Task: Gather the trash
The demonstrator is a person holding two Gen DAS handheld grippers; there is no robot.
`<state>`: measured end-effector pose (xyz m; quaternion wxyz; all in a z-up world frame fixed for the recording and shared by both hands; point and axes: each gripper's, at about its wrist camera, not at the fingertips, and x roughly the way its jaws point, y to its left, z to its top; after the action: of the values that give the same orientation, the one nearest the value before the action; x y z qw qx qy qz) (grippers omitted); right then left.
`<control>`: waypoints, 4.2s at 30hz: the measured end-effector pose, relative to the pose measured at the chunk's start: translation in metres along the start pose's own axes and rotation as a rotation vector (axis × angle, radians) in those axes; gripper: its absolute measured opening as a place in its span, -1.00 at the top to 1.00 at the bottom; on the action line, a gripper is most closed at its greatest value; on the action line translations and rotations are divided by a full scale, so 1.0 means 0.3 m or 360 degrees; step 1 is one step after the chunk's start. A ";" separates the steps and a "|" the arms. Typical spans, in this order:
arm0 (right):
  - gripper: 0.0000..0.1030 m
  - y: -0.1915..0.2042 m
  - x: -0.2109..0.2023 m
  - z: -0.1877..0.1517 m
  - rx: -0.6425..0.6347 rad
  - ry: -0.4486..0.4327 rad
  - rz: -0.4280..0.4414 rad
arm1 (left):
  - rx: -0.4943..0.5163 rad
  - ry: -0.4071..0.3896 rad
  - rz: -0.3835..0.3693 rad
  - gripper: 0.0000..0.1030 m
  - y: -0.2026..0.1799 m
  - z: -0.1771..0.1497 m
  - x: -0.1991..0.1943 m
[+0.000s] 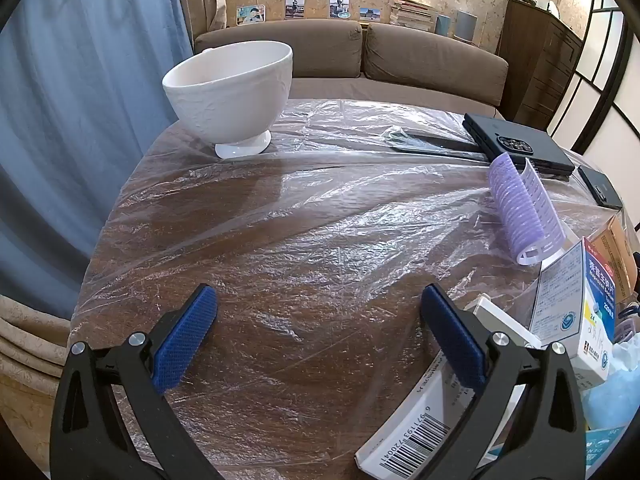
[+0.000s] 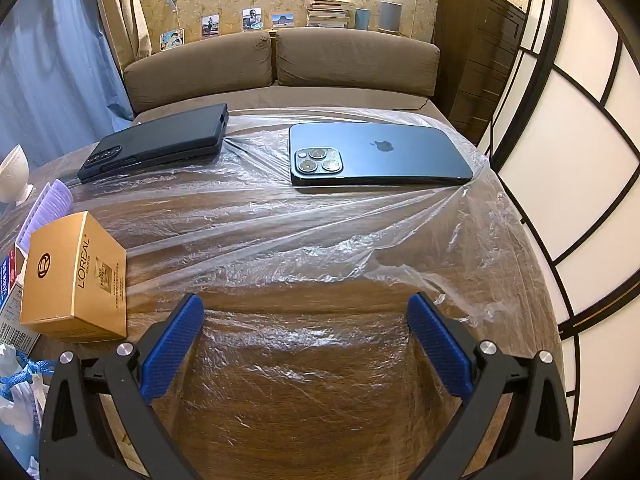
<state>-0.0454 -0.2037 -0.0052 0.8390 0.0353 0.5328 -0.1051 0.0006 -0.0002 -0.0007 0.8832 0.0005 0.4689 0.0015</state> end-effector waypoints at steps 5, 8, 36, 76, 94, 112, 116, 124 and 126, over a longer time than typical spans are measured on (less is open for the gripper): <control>-0.93 0.002 -0.006 -0.002 -0.0012 -0.0043 -0.0015 | -0.0001 -0.0019 -0.0003 -0.98 0.000 0.000 -0.002; -0.93 0.002 -0.006 -0.001 -0.0013 -0.0044 -0.0017 | -0.0001 -0.0019 -0.0003 -0.98 0.001 -0.001 -0.003; -0.93 0.003 -0.007 -0.002 -0.0013 -0.0046 -0.0017 | -0.0001 -0.0021 -0.0003 -0.98 0.000 0.000 -0.002; -0.93 0.003 -0.007 -0.002 -0.0013 -0.0046 -0.0017 | -0.0002 -0.0022 -0.0003 -0.98 0.000 0.000 -0.002; -0.93 0.004 -0.007 -0.001 -0.0013 -0.0045 -0.0017 | -0.0002 -0.0022 -0.0003 -0.98 0.000 0.000 -0.002; -0.92 0.001 -0.007 0.011 -0.0015 -0.0016 -0.0016 | 0.0020 0.0009 -0.0013 -0.98 0.074 0.025 0.016; -0.92 -0.046 -0.092 0.010 0.0078 -0.0050 -0.0019 | -0.0026 -0.0042 -0.0006 -0.98 0.130 0.044 -0.041; -0.92 -0.035 -0.392 -0.168 0.0080 -0.0193 0.0218 | -0.0004 -0.0381 -0.0215 -0.98 0.169 -0.036 -0.380; -0.92 -0.001 -0.422 -0.236 0.0080 -0.0164 0.0260 | 0.0086 -0.0434 -0.0218 -0.98 0.136 -0.085 -0.450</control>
<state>-0.1603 -0.1741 0.0784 0.8699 0.0942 0.4814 -0.0514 -0.0963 0.0401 0.0968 0.9364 -0.0075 0.3435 -0.0713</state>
